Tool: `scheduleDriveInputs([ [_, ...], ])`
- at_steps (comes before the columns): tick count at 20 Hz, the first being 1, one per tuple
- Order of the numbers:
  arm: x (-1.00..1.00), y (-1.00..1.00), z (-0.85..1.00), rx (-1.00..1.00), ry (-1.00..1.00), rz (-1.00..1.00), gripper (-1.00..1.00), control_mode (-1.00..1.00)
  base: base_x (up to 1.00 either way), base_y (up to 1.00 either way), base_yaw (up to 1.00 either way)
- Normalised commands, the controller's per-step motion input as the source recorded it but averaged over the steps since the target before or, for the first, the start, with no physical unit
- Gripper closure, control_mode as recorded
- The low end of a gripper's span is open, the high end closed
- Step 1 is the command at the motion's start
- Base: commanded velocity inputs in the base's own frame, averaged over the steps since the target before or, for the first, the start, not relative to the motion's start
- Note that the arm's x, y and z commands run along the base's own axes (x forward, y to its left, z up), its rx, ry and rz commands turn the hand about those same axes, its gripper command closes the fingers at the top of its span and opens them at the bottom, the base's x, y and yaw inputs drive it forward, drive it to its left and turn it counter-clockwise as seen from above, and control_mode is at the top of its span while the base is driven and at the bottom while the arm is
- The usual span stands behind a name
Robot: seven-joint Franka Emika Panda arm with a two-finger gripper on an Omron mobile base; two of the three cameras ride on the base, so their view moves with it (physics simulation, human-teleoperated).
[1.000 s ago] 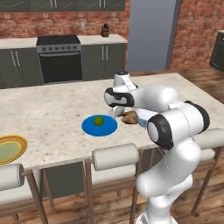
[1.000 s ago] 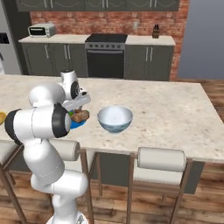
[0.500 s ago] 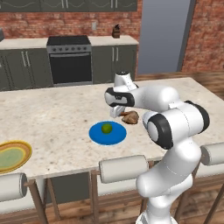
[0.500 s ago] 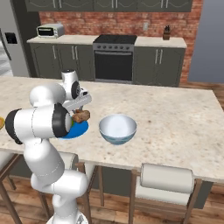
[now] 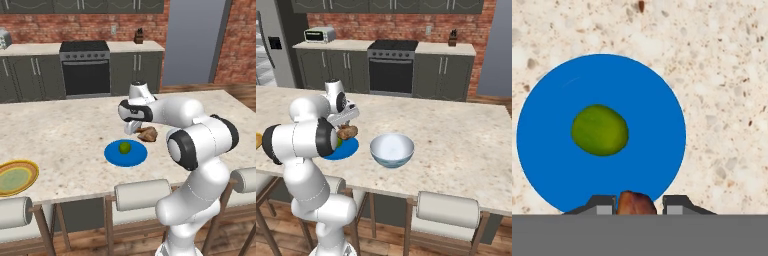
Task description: Pick the chicken drumstick and lime from their plates and place them in the bowl. Then put the bowl in the fridge.
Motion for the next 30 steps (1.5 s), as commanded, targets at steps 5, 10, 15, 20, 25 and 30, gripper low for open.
scheduleDriveInputs([
  [5, 0.0, 0.0, 0.0, 0.0, 0.0, 0.0, 1.0, 1.0, 0.0, 0.0, 0.0],
  [10, 0.0, 0.0, 0.0, 0.0, 0.0, 0.0, 1.0, 1.0, 0.0, 0.0, 0.0],
  [15, 0.0, 0.0, 0.0, 0.0, 0.0, 0.0, 1.0, -1.0, 0.0, 0.0, 0.0],
  [20, 0.0, 0.0, 0.0, 0.0, 0.0, 0.0, 1.0, -1.0, 0.0, 0.0, 0.0],
  [25, 0.0, 0.0, 0.0, 0.0, 0.0, 0.0, 1.0, -1.0, 0.0, 0.0, 0.0],
  [30, -0.1, -0.11, 0.25, 0.05, 0.06, -0.03, 1.0, -1.0, 0.0, 0.0, 0.0],
])
